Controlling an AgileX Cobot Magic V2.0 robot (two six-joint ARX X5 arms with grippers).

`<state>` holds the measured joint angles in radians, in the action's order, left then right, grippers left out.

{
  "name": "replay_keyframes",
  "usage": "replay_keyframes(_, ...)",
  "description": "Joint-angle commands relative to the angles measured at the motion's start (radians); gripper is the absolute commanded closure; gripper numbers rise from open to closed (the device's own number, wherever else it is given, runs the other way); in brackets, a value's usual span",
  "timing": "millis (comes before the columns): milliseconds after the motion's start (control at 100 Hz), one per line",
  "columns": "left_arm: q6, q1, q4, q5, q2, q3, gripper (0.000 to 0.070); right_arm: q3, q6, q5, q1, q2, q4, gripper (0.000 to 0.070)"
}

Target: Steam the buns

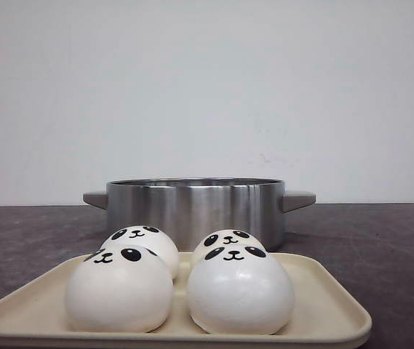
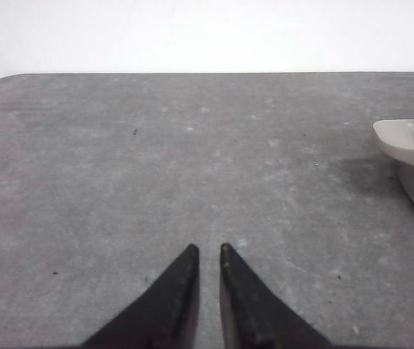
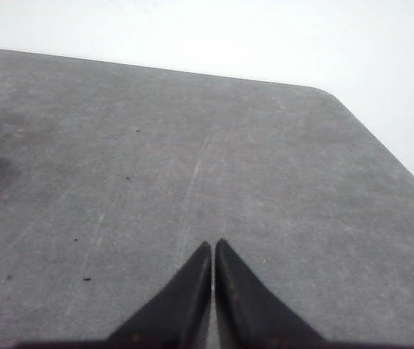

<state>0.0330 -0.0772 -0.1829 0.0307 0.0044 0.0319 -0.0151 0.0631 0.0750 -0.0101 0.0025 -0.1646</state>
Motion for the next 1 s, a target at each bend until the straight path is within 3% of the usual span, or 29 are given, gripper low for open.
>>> replay_keyframes(0,-0.008,-0.002,-0.004,0.006,-0.001,-0.018,0.0683,0.003,-0.011,0.003,0.002,0.001,0.007,0.07)
replay_keyframes(990,-0.008,-0.002,-0.004,0.006,-0.001,-0.018,0.0683,0.003,-0.011,0.003,0.002,0.001,0.007,0.07)
